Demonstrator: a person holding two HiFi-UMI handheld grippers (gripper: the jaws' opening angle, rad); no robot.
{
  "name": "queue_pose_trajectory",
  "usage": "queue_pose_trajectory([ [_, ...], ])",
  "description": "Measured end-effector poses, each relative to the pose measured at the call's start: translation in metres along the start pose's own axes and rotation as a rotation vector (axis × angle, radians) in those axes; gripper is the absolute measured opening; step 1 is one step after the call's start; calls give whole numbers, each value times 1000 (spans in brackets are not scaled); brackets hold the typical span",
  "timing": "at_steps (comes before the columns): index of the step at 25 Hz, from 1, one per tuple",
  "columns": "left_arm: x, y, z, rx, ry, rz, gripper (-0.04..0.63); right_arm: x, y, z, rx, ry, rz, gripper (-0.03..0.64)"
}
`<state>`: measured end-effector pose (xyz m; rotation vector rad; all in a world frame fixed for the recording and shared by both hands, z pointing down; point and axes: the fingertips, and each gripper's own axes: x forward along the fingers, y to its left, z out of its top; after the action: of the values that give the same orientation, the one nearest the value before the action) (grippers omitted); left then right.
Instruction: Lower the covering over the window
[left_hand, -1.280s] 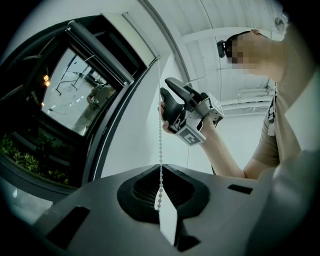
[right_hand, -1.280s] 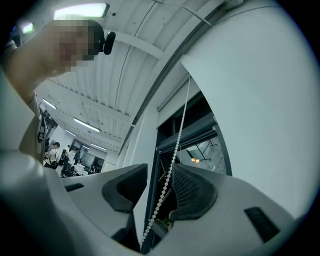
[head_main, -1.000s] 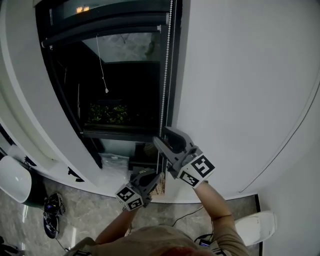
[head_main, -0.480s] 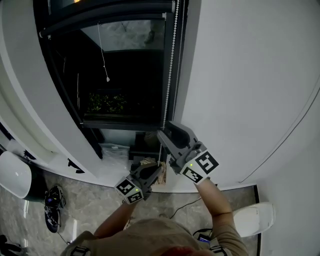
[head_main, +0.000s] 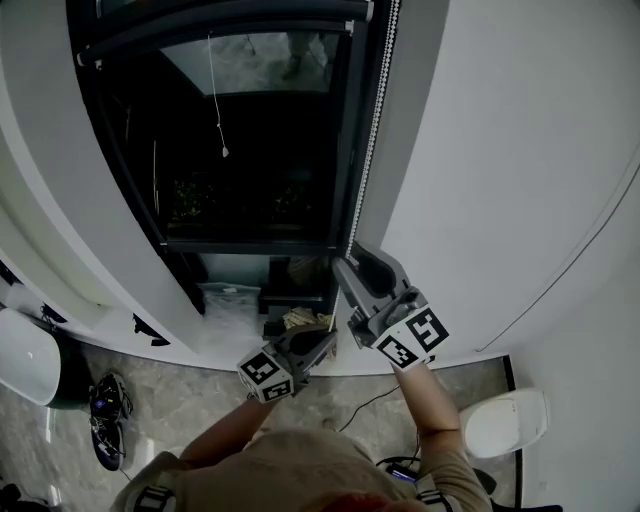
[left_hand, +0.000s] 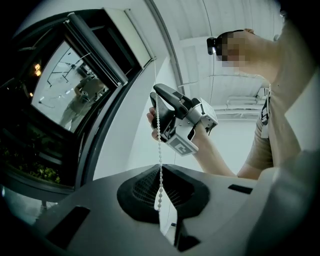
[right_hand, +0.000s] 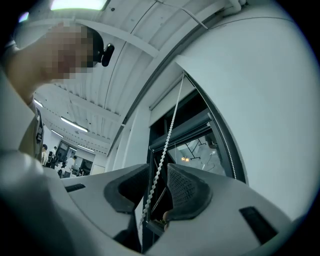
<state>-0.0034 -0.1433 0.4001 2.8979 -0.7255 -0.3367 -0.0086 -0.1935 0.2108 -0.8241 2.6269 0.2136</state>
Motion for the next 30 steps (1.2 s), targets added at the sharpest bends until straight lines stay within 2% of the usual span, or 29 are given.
queue_pose_trajectory([
  [4, -12, 4, 3, 9, 14, -29, 23, 3, 8, 1, -14, -10, -33, 115],
  [9, -16, 1, 4, -26, 21, -83, 23, 3, 15, 4, -34, -4, -58, 115],
  [13, -5, -7, 1, 9, 46, -96, 23, -5, 7, 12, -47, -18, -64, 115],
  [19, 7, 5, -4, 28, 26, -21, 23, -5, -2, 21, -60, -26, -17, 115],
  [30, 31, 30, -12, 40, -26, 127, 23, 9, -24, 15, -31, -3, 132, 115],
])
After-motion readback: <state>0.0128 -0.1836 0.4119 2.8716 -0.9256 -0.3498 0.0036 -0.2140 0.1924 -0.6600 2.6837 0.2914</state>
